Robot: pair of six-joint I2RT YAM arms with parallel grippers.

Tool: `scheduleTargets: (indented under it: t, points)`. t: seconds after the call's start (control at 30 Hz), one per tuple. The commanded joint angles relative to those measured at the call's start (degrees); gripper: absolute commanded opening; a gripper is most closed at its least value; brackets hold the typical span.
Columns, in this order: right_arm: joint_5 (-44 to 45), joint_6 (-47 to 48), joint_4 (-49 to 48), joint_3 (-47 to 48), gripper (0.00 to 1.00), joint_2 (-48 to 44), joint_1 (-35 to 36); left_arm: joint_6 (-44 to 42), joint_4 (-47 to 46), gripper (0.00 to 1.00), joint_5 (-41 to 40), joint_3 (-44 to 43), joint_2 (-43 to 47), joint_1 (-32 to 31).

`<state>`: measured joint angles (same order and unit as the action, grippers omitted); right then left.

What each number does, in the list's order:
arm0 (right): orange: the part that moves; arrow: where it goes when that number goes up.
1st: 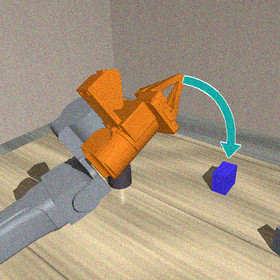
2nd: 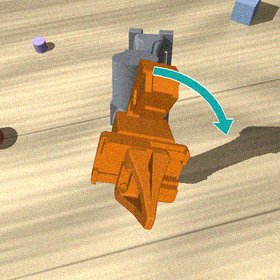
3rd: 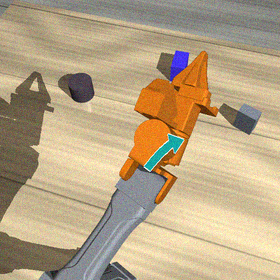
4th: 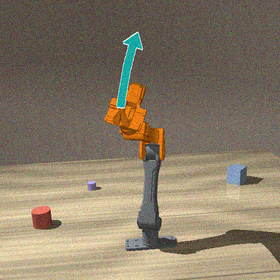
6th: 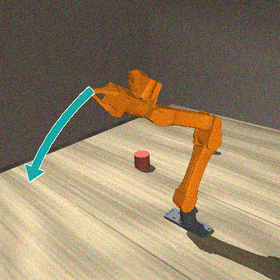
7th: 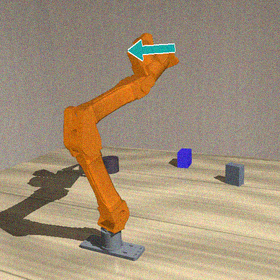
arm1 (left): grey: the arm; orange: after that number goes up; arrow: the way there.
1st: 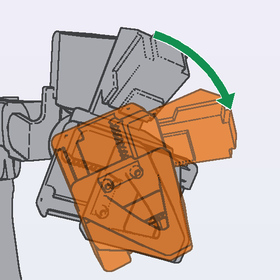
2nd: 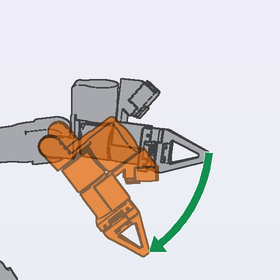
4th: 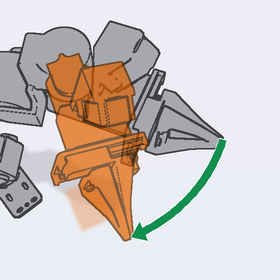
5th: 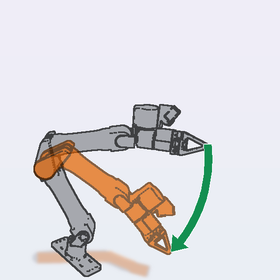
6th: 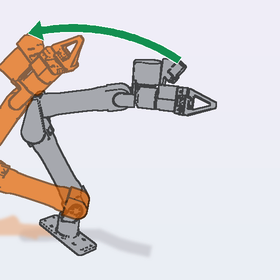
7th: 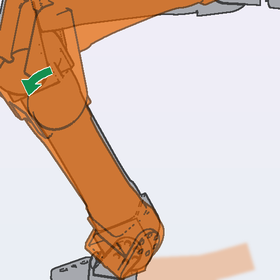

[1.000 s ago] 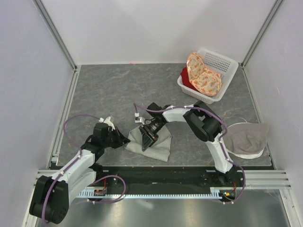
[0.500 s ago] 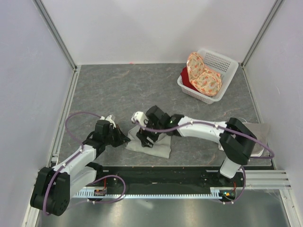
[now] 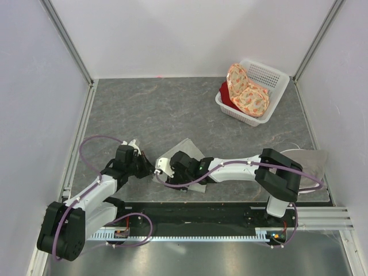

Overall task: Fold the napkin, place the utensils inside, and roll it up
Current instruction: Roll the napkin with the utensil

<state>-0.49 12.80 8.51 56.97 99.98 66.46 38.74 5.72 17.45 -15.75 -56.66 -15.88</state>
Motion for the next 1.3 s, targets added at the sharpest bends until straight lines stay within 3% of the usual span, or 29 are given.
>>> scheduleTargets:
  t: [0.0, 0.1, 0.13, 0.17, 0.2, 0.23, 0.33, 0.43, 0.63, 0.9, 1.27]
  points:
    - [0.58, 2.14, -2.01, 0.86, 0.77, 1.87, 0.43, -0.51, 3.42, 0.02, -3.65, -0.60, -0.90, -0.12]
    - [0.67, 1.88, 0.36, 2.61, 0.65, 4.33, 0.34, -0.77, 2.99, 0.02, -3.04, -0.86, -0.73, -0.12]
    - [0.67, 1.62, 1.32, 3.84, 0.55, 4.86, 0.25, -0.95, 2.72, 0.02, -2.86, -1.04, -0.73, -0.12]
    - [-1.25, 1.36, 3.42, 4.55, 0.51, 5.56, 0.17, -1.04, 2.63, 0.04, -2.86, -1.30, -0.47, -0.12]
    - [-1.87, 1.01, 4.57, 5.08, 0.49, 6.62, -0.18, -1.38, 2.72, 0.11, -2.86, -1.56, -0.29, -0.12]
    - [-2.40, 0.13, 5.45, 5.95, 0.45, 6.89, -0.27, -1.56, 2.98, 0.31, -2.95, -2.35, -0.20, -0.12]
    - [-4.76, -2.06, 8.62, 6.92, 0.38, 7.59, -1.15, -1.83, 4.74, 0.59, -6.10, -4.02, 0.59, -0.12]
    - [-9.25, -4.18, 11.26, 7.63, 0.33, 7.51, -3.08, -1.83, 6.67, 0.66, -9.27, -4.55, 2.69, -0.12]
    - [-26.82, -10.24, 15.91, 10.43, 0.29, 9.26, -9.06, -1.56, 8.52, 0.73, -12.09, -3.07, 8.14, -0.12]
    - [-50.55, -11.83, 21.45, 16.15, 0.30, 16.81, -14.16, -2.44, 1.59, 0.76, -1.11, 0.89, 11.58, -0.20]
    - [-56.11, -11.13, 24.10, 20.02, 0.31, 23.50, -16.27, -3.32, 0.70, 0.72, -0.32, 0.37, 3.58, -0.20]
